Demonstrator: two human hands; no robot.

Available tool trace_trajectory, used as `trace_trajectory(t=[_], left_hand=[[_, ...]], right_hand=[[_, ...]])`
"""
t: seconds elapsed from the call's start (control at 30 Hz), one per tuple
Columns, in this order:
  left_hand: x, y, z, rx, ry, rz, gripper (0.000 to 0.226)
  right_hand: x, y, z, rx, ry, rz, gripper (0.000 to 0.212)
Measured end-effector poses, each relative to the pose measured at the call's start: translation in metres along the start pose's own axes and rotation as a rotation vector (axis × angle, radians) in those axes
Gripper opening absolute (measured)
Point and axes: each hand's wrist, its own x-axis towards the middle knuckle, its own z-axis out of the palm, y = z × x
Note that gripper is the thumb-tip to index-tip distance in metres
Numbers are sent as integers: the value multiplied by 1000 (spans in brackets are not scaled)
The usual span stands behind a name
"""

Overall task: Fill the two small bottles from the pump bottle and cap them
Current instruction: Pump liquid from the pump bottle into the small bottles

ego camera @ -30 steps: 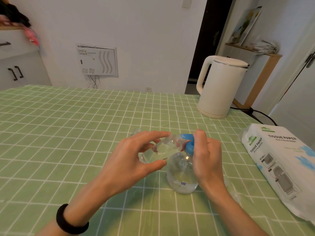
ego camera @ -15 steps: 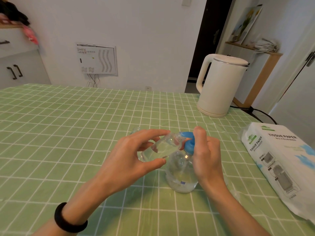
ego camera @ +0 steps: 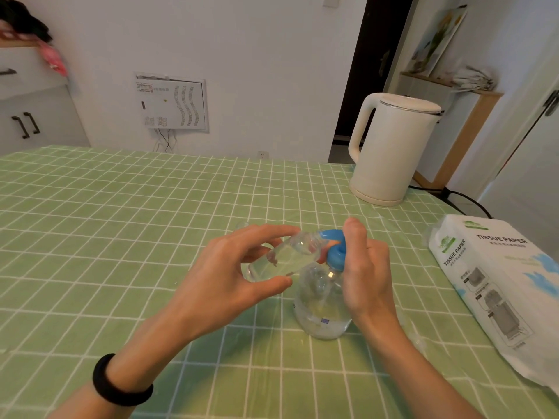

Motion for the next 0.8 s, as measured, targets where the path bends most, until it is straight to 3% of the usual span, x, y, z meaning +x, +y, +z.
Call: trace_trajectory(t=[0.1, 0.47, 0.8], left_hand=[[0, 1, 0, 3, -9, 2, 63], [0, 1, 0, -35, -11, -4, 65], [0, -2, -3, -25, -17, 4, 64]], right_hand=[[0, -1, 0, -9, 11, -15, 59], [-1, 2, 0, -20, 8, -1, 71], [1, 2, -2, -36, 15, -50, 62]])
